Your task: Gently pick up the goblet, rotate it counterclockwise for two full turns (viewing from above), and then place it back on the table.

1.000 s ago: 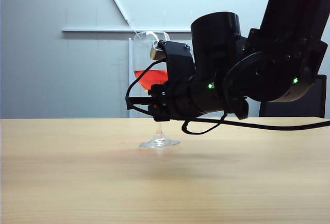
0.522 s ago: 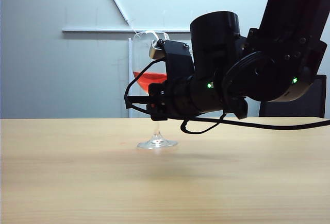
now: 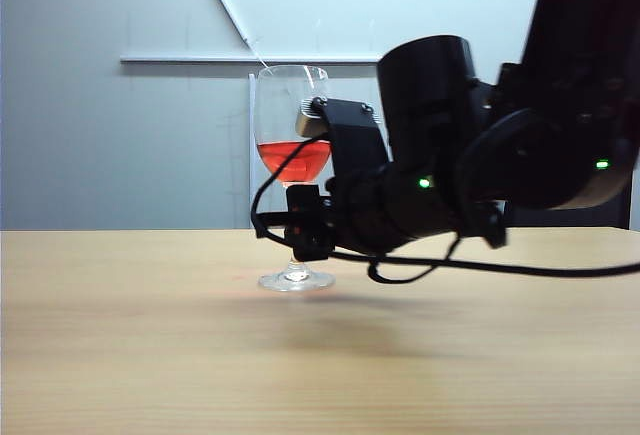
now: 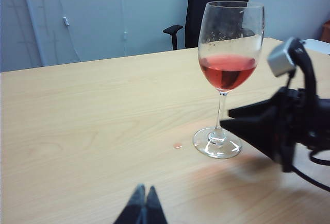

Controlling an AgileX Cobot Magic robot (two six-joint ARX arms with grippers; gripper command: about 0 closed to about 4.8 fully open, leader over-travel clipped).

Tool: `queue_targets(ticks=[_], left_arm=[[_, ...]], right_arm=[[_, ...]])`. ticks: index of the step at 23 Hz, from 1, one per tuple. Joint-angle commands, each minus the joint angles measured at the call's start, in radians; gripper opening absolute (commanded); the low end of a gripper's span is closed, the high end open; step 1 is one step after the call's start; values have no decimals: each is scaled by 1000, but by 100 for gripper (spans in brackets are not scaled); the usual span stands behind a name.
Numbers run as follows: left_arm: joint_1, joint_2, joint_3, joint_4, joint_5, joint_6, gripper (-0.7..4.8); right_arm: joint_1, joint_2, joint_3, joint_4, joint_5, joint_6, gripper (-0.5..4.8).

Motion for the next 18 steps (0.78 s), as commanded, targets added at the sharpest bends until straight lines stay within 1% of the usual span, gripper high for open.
queue_targets(ticks=[1, 2, 3, 7, 8, 9, 11, 13, 15, 16, 17, 18], left_arm=[[14, 0, 3, 8, 8, 0, -5], [29, 0, 3, 8, 9, 0, -5], [82, 0, 3, 8, 12, 0, -5], [229, 0, 3, 8, 11, 0, -5], [267, 0, 3, 8, 11, 0, -5], [319, 0, 3, 8, 10, 0, -5], [360, 0, 3, 8, 10, 0, -5], [391, 0, 3, 8, 6, 0, -5], [411, 0, 3, 8, 4, 0, -5], [427, 0, 3, 8, 5, 0, -5], [438, 0, 3, 8, 5, 0, -5], [450, 0, 3, 8, 3, 0, -5]], right_arm=[[9, -73, -68, 36, 0, 2, 204], [11, -99, -88, 36, 14, 2, 208], [17, -157, -132, 33, 38, 3, 208], [42, -299, -215, -21, 53, 10, 200], [55, -360, -244, -56, 66, 11, 175], [72, -435, -274, -106, 71, 16, 123], [96, -541, -310, -172, 71, 25, 44], [122, -634, -334, -245, 73, 25, -11], [151, -737, -348, -345, 99, 27, -9], [184, -829, -350, -452, 142, 33, -9], [198, -869, -350, -496, 163, 36, -9], [220, -950, -350, -581, 201, 55, -9]])
